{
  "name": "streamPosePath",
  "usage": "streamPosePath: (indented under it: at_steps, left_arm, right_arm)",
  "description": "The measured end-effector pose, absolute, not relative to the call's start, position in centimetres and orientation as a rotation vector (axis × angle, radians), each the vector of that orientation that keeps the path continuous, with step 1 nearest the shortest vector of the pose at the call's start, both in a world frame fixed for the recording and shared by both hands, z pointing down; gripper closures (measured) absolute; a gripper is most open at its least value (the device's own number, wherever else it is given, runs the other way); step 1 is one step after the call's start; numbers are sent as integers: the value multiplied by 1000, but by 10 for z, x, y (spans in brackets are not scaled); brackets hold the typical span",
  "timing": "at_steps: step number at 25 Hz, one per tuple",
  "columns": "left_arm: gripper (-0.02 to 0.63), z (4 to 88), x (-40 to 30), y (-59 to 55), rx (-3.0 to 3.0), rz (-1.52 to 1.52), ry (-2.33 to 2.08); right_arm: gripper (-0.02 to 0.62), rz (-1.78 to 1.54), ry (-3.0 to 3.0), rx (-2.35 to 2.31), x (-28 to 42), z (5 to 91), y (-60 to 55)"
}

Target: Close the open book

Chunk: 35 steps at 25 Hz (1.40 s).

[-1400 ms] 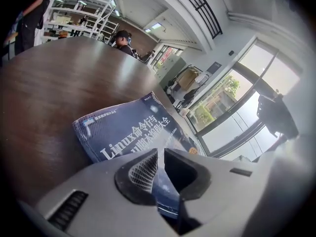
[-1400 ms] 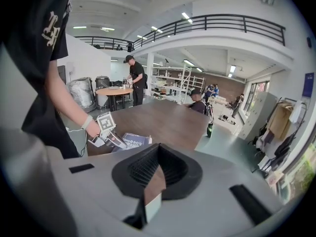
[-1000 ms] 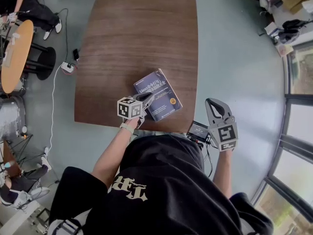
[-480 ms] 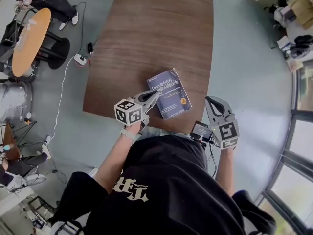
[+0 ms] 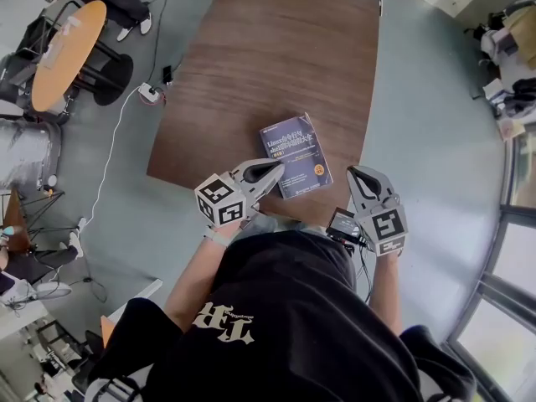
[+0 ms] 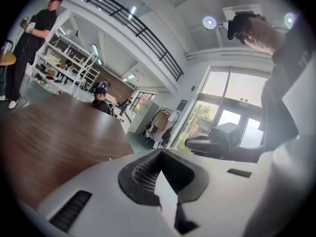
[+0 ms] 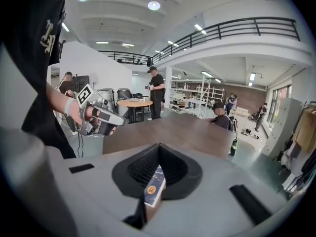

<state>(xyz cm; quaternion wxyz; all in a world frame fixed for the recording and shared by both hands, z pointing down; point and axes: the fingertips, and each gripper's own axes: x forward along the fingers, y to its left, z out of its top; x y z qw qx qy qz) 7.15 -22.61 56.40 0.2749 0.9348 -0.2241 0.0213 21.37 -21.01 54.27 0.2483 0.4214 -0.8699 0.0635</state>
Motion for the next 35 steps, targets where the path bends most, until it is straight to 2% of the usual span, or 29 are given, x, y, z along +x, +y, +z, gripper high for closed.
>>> streamPosePath:
  at_steps: [13,26,35]
  left_arm:
    - [600,528,121,-183,2574,-8,-580]
    - [600,542,157,-144,2507,28,-694]
    - [600,536,128,-124,2518,19,-701]
  right_arm:
    - [607,164,-2469,1076,236,536,-188]
    - [606,140,-2578,884,253,540,-170]
    - [607,218,-2576,970,252,537,-166]
